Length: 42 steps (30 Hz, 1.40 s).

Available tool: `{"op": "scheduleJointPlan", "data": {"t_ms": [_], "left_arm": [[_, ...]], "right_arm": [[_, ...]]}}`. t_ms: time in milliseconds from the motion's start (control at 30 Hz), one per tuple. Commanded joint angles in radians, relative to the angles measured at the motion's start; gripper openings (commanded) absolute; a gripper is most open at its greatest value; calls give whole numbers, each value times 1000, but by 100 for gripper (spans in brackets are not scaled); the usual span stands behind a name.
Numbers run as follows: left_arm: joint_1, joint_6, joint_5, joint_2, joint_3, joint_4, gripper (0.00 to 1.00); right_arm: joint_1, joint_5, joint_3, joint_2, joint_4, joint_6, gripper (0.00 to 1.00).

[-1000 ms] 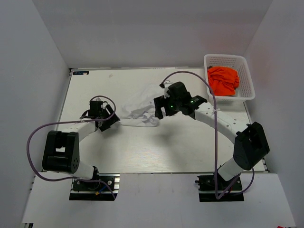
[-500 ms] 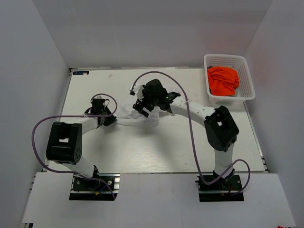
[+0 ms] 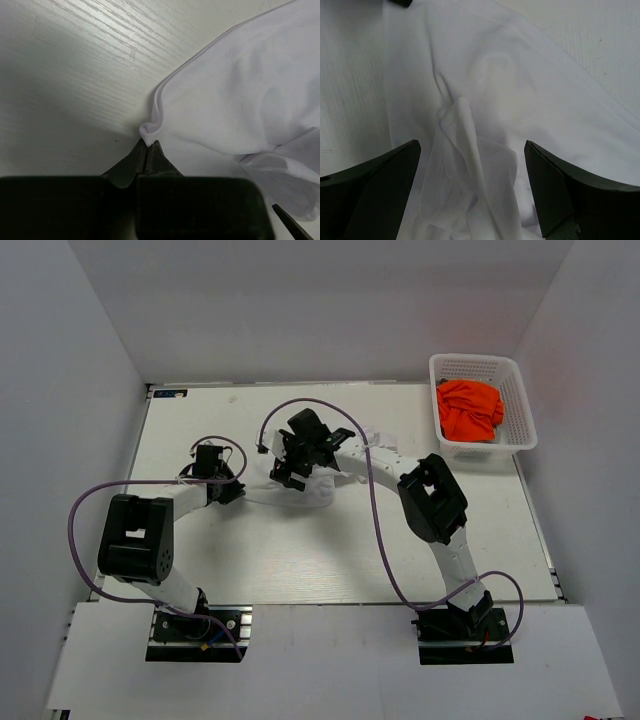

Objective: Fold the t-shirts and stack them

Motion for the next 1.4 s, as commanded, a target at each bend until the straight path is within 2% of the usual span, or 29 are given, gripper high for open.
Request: {"op": "scheduleJointPlan", "data": {"t_ms": [0,233,267,367,467,500,567,600,633,700,800,933,967,1033,1067,1167,1367], "left_arm": [[0,0,-58,4,4,-71,0],[0,0,-58,4,33,-96,0],[0,0,-58,-5,42,-96,0],[0,0,-58,-27,43,-105,0],[0,0,-67,-36,43,-105,0],[0,0,-67,-36,43,-118,0],[0,0,-67,-45,43,-119,0],[0,0,-67,-45,43,-128,0],[0,0,-67,-56,52,-128,0],[0,0,-78,-71,52,-128,0],[0,-32,-110,-122,61,-139,0],[0,-66,-174,-261,21,-106,0],[0,-76,-190,-295,21,-96,0],[0,-76,-210,-388,7,-83,0],[0,-76,-210,-416,7,-83,0],[0,-76,-256,-505,41,-134,0],[0,-48,-311,-619,167,-183,0]], "right_arm": [[6,6,4,-2,22,8,90],[7,38,-11,-3,39,34,62],[6,43,-15,1,39,32,62],[4,96,-17,23,43,29,70],[4,109,-14,34,49,26,68],[4,99,-15,32,52,28,58],[3,70,-26,12,77,35,29],[6,44,-35,-11,95,35,5],[7,33,-66,-43,139,38,0],[1,14,-130,-81,215,86,0],[-4,41,-231,-253,413,202,0],[-17,191,-348,-394,557,330,0],[-20,345,-388,-410,583,354,0],[-33,436,-451,-491,655,428,0],[-39,570,-459,-524,663,440,0],[-74,754,-522,-621,707,517,0],[-143,889,-545,-805,691,489,0]]}}
